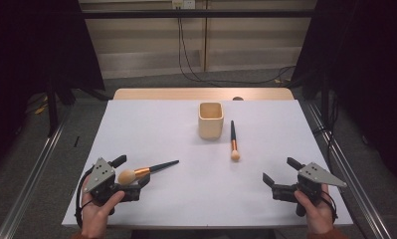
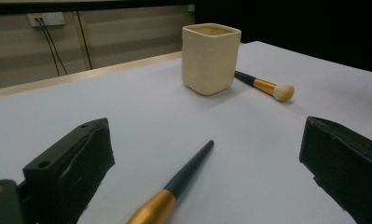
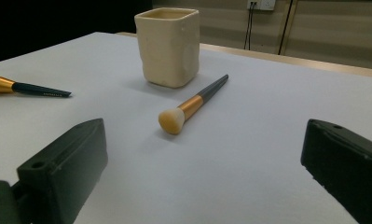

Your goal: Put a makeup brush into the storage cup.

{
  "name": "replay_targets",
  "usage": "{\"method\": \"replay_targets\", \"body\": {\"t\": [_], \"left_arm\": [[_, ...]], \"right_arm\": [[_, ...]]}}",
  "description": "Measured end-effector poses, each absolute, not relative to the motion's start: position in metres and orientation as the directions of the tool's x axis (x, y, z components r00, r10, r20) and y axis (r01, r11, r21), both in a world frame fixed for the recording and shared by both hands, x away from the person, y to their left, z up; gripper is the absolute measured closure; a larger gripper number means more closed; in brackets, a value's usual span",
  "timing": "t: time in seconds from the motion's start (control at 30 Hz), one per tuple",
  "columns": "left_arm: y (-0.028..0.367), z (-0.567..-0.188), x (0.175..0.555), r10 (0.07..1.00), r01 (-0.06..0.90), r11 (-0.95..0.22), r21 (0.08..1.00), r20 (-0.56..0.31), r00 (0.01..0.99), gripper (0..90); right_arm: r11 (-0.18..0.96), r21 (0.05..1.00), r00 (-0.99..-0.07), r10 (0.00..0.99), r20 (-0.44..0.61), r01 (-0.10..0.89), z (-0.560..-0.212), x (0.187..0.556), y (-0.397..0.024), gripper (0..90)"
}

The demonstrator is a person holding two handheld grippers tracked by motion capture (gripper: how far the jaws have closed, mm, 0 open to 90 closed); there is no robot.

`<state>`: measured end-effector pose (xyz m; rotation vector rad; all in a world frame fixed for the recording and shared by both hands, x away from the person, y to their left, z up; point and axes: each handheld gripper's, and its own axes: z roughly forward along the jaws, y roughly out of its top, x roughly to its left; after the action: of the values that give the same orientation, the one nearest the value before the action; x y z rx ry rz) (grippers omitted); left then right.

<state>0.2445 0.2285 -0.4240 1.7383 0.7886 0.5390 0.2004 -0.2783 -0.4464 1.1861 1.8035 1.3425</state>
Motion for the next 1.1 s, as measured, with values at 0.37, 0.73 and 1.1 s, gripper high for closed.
{"method": "replay_targets", "body": {"t": [0.37, 0.73, 1.1], "left_arm": [[0.226, -0.411, 0.261, 0.730, 0.240, -0.210, 0.948, -0.011, 0.684, 2.5], [0.218, -0.396, 0.282, 0.729, 0.220, -0.221, 0.950, 0.011, 0.684, 2.5], [0.216, -0.400, 0.298, 0.715, 0.292, -0.280, 0.915, -0.005, 0.699, 2.8]], "right_arm": [[0.089, 0.947, -0.436, 0.898, 0.058, 0.309, -0.446, 0.201, -0.276, 0.1], [0.090, 0.947, -0.440, 0.896, 0.058, 0.310, -0.446, 0.200, -0.276, 0.1], [0.091, 0.946, -0.440, 0.896, 0.060, 0.312, -0.446, 0.200, -0.275, 0.1]]}}
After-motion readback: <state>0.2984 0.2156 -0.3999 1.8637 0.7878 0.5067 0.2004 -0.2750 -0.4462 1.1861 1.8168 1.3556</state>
